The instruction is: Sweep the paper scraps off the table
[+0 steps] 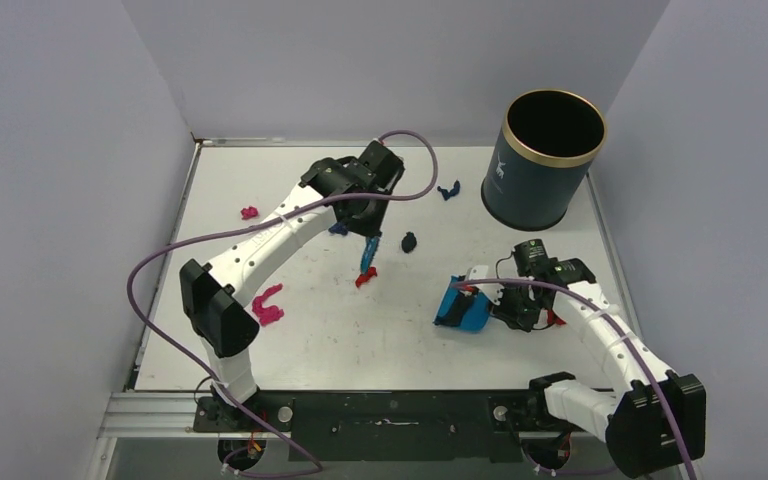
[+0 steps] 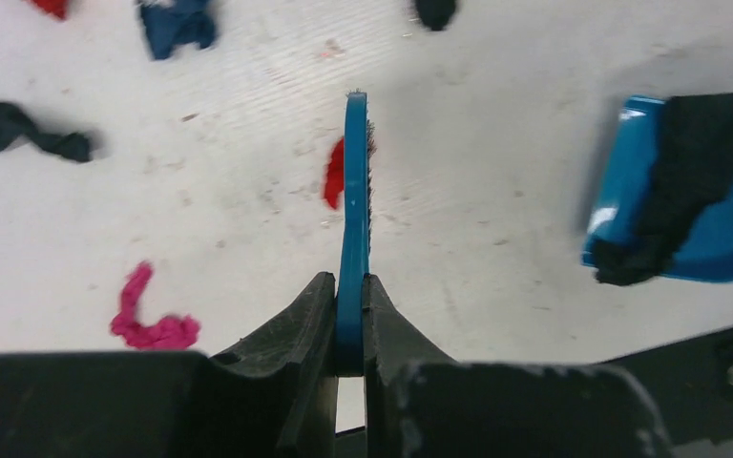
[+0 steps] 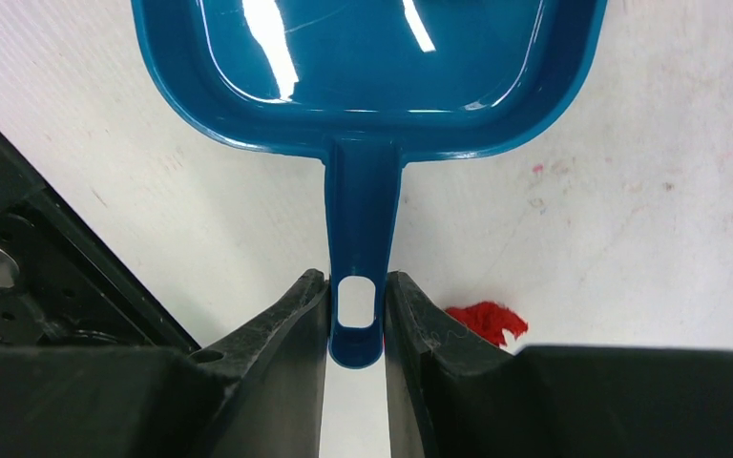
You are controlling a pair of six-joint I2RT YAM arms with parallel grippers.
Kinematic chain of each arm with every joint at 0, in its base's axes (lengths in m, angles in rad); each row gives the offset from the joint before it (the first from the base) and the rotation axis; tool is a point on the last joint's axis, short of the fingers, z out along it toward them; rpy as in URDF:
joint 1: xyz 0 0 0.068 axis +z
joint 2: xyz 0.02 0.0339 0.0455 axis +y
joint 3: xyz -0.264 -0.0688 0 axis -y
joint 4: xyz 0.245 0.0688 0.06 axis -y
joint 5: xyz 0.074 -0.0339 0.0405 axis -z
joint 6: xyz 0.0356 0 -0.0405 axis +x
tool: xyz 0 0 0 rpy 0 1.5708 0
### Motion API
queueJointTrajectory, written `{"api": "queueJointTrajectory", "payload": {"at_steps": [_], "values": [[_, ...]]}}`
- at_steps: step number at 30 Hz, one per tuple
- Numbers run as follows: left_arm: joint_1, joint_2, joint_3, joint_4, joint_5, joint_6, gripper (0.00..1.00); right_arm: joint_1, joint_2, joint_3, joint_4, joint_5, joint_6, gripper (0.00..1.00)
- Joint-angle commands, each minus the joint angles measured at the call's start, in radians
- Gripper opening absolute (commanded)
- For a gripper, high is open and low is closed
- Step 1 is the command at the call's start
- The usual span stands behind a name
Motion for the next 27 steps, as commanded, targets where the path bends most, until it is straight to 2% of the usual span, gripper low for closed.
{"api": "queueJointTrajectory", "payload": {"at_steps": [1, 5, 9, 19, 27], "values": [[0.105, -0.055, -0.068, -0.059, -0.150, 0.073, 0.00, 0.098, 0.027, 0.035, 0.076, 0.025, 0.097, 0.05], [0.144, -0.045, -0.154, 0.019, -0.212, 0.105, 0.00, 0.210, 0.079, 0.042, 0.175, 0.115, 0.230, 0.05], [0.157, 0.029, -0.168, 0.029, -0.208, 0.103, 0.00, 0.258, 0.187, 0.081, 0.202, 0.114, 0.305, 0.05], [0.147, 0.117, -0.198, 0.110, 0.010, 0.076, 0.00, 0.401, 0.323, 0.063, 0.289, 0.204, 0.403, 0.05], [0.097, 0.147, -0.192, 0.174, 0.207, 0.034, 0.00, 0.420, 0.386, 0.100, 0.283, 0.179, 0.405, 0.05]]}}
